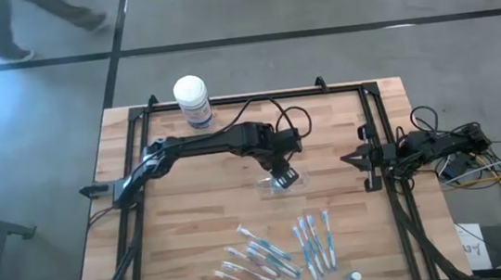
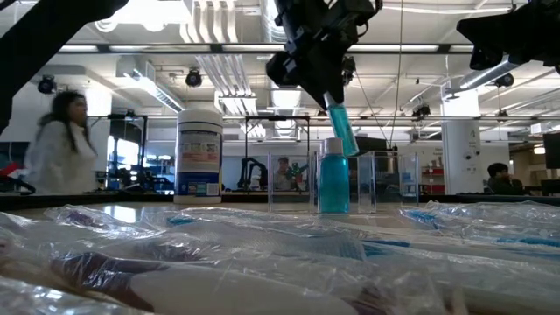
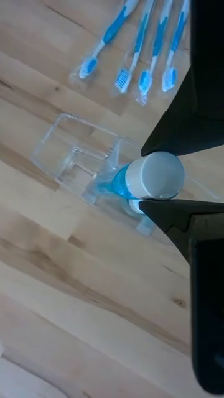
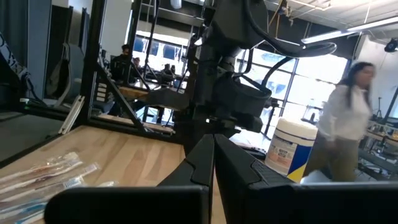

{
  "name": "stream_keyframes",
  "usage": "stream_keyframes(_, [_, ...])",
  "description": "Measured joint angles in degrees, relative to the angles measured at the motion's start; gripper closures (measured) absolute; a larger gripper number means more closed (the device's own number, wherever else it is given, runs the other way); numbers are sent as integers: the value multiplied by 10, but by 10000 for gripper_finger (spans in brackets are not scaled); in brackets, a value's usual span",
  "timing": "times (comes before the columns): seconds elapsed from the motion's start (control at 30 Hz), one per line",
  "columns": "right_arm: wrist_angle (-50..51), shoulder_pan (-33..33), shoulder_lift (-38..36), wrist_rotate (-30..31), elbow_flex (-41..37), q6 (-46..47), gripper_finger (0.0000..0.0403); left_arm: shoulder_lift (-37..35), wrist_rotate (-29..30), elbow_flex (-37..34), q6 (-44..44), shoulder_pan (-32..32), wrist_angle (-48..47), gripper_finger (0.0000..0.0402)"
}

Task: Pick & Place toothbrushing station
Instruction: Put the blue mouthwash into the transparent organizer

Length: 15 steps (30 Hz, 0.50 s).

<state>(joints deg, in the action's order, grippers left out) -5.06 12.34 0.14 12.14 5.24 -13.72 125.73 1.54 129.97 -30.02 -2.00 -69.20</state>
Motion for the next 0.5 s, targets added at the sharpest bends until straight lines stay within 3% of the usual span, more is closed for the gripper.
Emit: stream_keyframes(0.5, [0,0,0,0,0,0,394,10,4,-44,-12,0,22,303])
